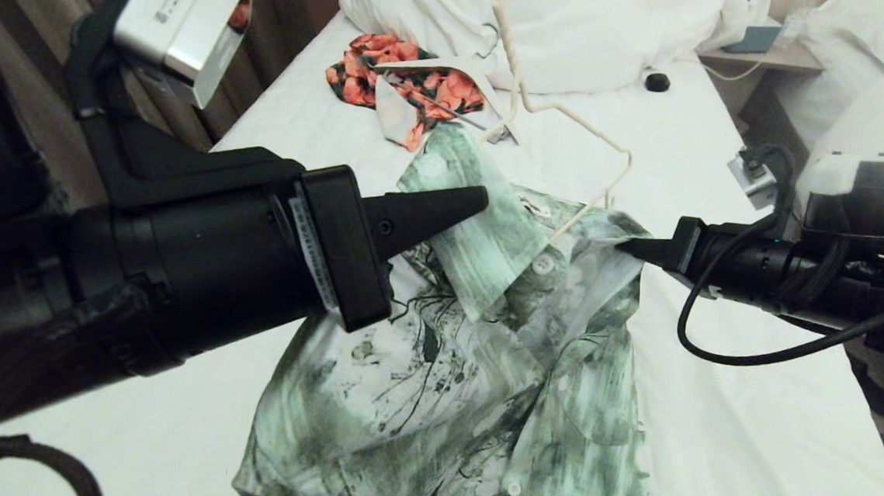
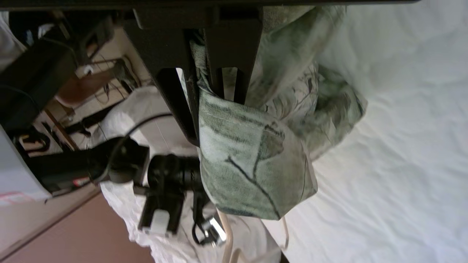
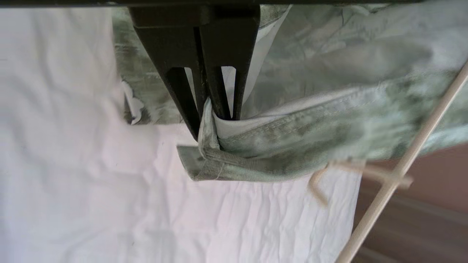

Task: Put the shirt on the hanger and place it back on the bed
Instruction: Hook the other side of the shirt onto the hanger

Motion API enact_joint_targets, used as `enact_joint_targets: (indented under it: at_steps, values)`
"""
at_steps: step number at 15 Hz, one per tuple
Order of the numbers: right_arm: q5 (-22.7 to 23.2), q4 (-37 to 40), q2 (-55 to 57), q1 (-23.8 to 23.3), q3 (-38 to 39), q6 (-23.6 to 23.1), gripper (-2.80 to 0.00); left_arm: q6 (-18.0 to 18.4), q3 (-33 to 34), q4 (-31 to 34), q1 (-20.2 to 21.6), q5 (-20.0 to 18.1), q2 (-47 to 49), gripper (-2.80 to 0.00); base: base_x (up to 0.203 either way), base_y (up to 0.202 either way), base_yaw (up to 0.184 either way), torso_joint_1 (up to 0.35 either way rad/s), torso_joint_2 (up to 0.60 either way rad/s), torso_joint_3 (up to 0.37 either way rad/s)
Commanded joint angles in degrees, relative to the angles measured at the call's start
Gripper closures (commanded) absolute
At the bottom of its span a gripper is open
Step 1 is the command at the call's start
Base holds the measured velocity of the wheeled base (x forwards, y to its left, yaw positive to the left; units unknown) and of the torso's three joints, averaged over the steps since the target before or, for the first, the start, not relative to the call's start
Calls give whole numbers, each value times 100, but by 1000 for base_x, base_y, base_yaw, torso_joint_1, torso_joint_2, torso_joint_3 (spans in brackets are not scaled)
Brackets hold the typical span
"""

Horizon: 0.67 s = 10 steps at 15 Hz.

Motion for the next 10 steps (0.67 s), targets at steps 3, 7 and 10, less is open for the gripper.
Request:
enact_joint_targets:
  at_steps: [3, 7, 10]
  values:
    - [11, 359, -14, -165, -289, 9, 0, -2, -73, 310, -55, 55, -28, 0, 0, 0, 0, 0, 0, 0]
    - [28, 574, -9, -330, -463, 8, 0, -22, -170, 386, -46, 64, -108, 0, 0, 0, 0, 0, 0, 0]
    - [79, 583, 35, -295, -368, 8, 0, -124, -255, 390, -55, 64, -281, 0, 0, 0, 0, 0, 0, 0]
